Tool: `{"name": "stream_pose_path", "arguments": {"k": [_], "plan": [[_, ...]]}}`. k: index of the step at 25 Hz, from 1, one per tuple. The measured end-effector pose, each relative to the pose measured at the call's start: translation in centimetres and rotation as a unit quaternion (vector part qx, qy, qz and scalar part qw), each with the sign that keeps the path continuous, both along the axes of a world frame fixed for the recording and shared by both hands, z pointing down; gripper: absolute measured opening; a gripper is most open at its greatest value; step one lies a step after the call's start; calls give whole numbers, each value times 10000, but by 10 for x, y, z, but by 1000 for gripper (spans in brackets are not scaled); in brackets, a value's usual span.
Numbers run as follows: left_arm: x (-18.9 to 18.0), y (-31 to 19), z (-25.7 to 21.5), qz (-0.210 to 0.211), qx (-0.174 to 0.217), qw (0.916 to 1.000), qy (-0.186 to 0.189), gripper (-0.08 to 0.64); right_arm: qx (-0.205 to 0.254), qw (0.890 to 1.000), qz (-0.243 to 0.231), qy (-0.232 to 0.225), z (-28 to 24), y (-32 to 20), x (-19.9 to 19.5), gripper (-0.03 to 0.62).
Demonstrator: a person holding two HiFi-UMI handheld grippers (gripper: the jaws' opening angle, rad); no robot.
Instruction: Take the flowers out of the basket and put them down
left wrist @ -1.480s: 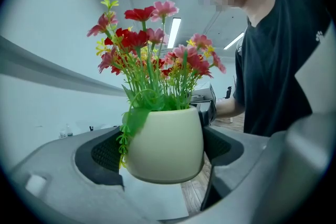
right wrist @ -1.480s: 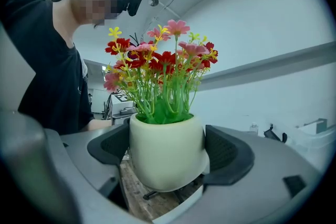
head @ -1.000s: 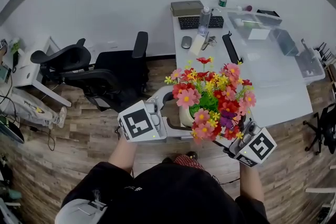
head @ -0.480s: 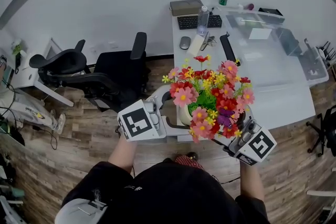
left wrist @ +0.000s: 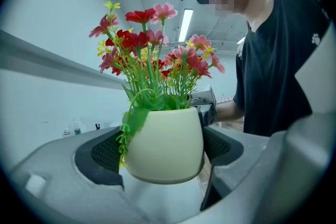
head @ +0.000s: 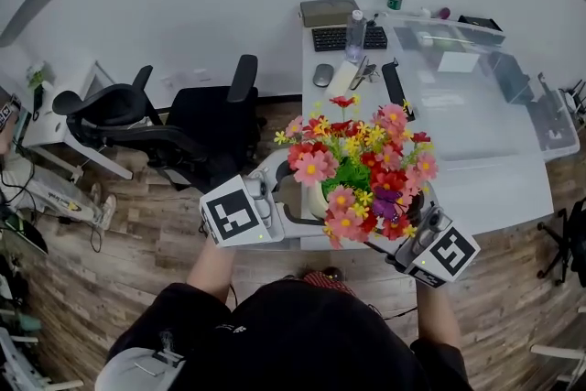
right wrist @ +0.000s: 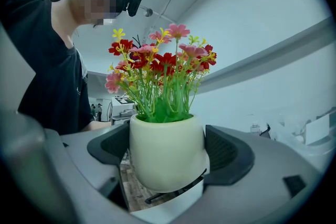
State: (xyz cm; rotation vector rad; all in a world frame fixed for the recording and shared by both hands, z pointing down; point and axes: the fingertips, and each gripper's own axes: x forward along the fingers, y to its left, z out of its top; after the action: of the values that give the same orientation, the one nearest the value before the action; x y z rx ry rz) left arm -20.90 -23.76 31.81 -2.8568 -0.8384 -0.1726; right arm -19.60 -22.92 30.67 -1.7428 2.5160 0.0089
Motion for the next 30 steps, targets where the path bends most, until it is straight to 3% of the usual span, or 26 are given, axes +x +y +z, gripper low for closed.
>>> {"name": "stream_pose_path", "arguments": {"k": [11,30], "plan": [[1,0,6,-69,1,10000,-24,463,46,10000,-18,22,8,1,2,445],[10,-50,8,811,6,9967,-55,463,34,9960,891,-79,12,-47,11,445]]}}
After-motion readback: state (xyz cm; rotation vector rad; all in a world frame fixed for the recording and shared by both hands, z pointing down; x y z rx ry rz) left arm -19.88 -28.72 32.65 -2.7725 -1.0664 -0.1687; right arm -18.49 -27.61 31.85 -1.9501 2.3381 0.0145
